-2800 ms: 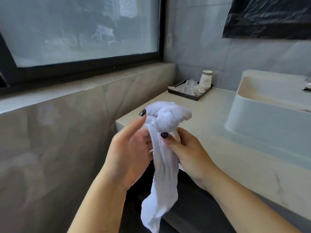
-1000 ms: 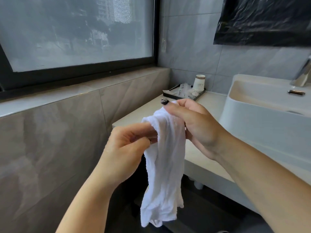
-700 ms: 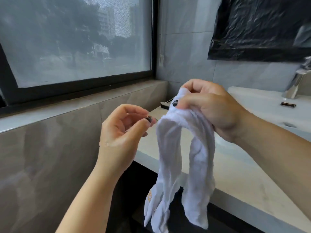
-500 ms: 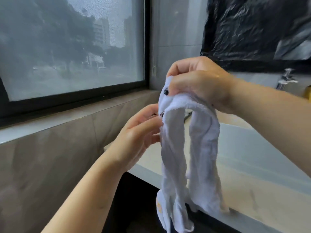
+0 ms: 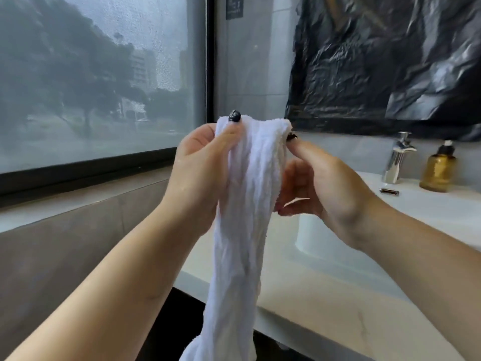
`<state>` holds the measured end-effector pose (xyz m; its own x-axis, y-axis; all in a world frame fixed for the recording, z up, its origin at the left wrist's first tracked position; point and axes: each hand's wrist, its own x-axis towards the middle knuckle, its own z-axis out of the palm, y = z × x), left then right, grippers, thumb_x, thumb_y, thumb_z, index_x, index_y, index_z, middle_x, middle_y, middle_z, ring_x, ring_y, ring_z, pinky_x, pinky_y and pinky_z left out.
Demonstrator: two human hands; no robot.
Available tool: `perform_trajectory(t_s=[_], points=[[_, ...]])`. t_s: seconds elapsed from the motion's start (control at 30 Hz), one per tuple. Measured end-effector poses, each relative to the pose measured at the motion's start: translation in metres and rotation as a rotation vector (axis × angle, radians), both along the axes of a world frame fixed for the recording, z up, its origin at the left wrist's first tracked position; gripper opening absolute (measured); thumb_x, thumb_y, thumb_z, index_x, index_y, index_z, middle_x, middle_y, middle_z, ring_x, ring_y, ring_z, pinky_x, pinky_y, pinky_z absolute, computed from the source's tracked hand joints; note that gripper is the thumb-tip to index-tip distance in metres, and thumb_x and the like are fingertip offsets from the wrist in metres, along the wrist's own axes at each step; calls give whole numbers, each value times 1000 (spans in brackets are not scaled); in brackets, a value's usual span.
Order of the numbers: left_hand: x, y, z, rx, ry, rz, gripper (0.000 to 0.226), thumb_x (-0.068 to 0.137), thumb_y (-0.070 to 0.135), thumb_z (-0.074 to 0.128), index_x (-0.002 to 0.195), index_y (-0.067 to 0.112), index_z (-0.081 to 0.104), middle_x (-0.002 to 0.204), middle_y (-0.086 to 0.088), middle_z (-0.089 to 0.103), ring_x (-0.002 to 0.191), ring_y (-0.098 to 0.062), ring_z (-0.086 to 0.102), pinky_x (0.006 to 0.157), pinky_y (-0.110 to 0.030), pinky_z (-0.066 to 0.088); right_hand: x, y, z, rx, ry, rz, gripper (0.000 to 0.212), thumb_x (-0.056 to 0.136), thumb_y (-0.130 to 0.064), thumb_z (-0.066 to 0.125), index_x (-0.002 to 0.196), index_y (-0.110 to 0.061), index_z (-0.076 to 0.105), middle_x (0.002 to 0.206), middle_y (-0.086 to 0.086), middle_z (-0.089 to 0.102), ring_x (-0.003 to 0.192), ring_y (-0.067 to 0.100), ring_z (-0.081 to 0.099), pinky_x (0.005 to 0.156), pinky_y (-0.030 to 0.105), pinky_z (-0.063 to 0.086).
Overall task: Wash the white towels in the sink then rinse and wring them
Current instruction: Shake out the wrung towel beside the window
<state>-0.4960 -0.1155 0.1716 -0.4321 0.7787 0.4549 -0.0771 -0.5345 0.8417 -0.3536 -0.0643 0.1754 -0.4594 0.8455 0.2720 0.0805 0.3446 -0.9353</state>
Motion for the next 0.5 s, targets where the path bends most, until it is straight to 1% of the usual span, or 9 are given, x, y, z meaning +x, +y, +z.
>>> perform_trajectory(t_s=[0.07, 0.13, 0.2, 0.27, 0.3, 0.33, 0.37, 0.43, 0.5], points=[[-6, -7, -4, -12, 117, 20, 21, 92, 27, 66, 93, 6, 68, 82, -11, 68, 74, -22, 63, 71, -35, 51, -6, -4, -14, -112, 124, 155, 67, 96, -52, 39, 94, 7, 69, 85, 18, 67, 75, 25, 62, 75, 37, 51], [-15, -15, -9, -20, 227, 14, 20, 84, 24, 65, 94, 7, 69, 85, -8, 71, 77, -18, 67, 72, -32, 53, -13, -3, -22, -194, 220, 224, 66, 96, -52, 36, 107, 3, 70, 95, 17, 69, 83, 24, 63, 78, 37, 49], [-23, -25, -16, -20, 288, -24, 10, 89, 11, 62, 97, 8, 68, 88, -6, 75, 82, -18, 71, 75, -32, 57, -19, -5, -30, -230, 224, 288, 64, 96, -56, 32, 117, -8, 70, 103, 10, 72, 90, 21, 64, 79, 35, 48], [-31, -31, -26, -53, 348, -3, 18, 97, -3, 54, 99, 9, 67, 87, -4, 76, 85, -19, 74, 78, -34, 59, -28, -8, -39, -186, 139, 323, 53, 96, -53, 39, 121, -16, 68, 112, 6, 72, 101, 22, 67, 88, 38, 51], [-35, -33, -33, -69, 363, 25, 22, 98, -5, 51, 98, 10, 67, 86, -3, 77, 84, -19, 74, 78, -36, 60, -32, -8, -44, -154, 97, 309, 43, 96, -45, 48, 117, -14, 69, 112, 8, 73, 104, 24, 68, 92, 42, 51], [-39, -35, -38, -87, 362, 61, 23, 98, -4, 50, 96, 11, 68, 84, -2, 77, 83, -19, 74, 78, -38, 61, -36, -7, -48, -123, 67, 262, 35, 95, -35, 56, 111, -8, 71, 108, 11, 73, 100, 26, 69, 92, 45, 51], [-44, -36, -44, -115, 348, 99, 24, 99, -2, 51, 93, 12, 70, 83, -2, 77, 82, -19, 74, 78, -39, 61, -40, -5, -52, -98, 52, 208, 34, 91, -30, 63, 106, 0, 70, 105, 15, 73, 93, 29, 69, 87, 44, 52], [-56, -38, -54, -192, 281, 174, 26, 100, 6, 54, 85, 14, 74, 79, -2, 76, 76, -17, 73, 74, -37, 62, -45, -3, -57, -65, 41, 145, 52, 80, -30, 68, 103, 15, 60, 94, 22, 70, 77, 27, 60, 73, 40, 45], [-71, -40, -61, -258, 194, 240, 24, 100, 12, 55, 85, 11, 73, 71, 1, 74, 67, -10, 71, 63, -27, 59, -48, 2, -60, -86, 33, 95, 61, 72, -30, 65, 105, 20, 52, 85, 17, 61, 75, 25, 54, 69, 39, 42]])
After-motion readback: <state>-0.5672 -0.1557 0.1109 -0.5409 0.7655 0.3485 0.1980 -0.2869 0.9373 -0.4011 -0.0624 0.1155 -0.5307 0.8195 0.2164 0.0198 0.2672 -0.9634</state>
